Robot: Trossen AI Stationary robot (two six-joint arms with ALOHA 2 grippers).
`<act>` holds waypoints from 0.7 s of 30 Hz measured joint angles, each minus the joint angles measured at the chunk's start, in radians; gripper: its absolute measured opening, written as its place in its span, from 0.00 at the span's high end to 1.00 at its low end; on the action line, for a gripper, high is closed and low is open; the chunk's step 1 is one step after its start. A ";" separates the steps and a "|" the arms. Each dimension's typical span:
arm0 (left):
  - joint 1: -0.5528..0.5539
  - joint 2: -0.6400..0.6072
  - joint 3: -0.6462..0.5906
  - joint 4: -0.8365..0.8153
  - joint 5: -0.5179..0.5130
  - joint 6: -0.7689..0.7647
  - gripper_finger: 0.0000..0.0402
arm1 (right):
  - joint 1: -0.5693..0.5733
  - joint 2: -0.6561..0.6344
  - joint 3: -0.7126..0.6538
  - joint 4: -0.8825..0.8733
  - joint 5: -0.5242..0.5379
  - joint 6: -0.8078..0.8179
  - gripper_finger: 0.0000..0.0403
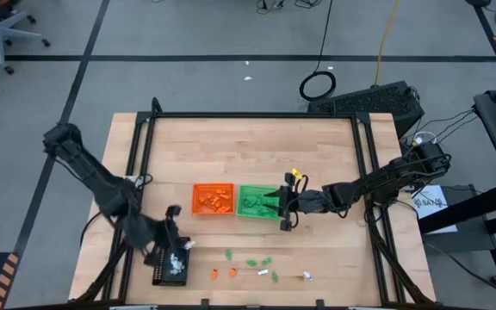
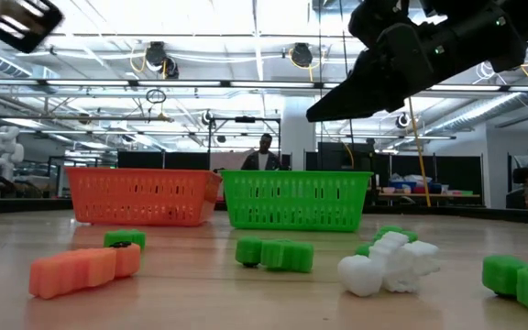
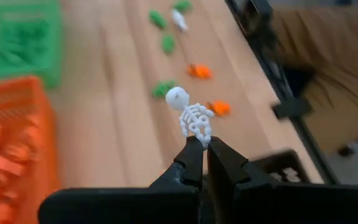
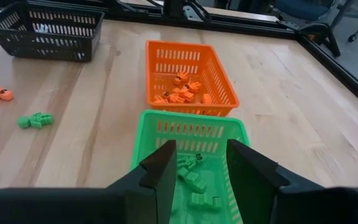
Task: Sort Halloween decoration
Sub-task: Put the white skeleton toy into the black bin
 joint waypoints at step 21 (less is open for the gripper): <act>-0.147 0.405 0.176 -0.208 0.219 -0.566 0.97 | 0.033 0.000 0.000 0.030 0.003 0.057 0.68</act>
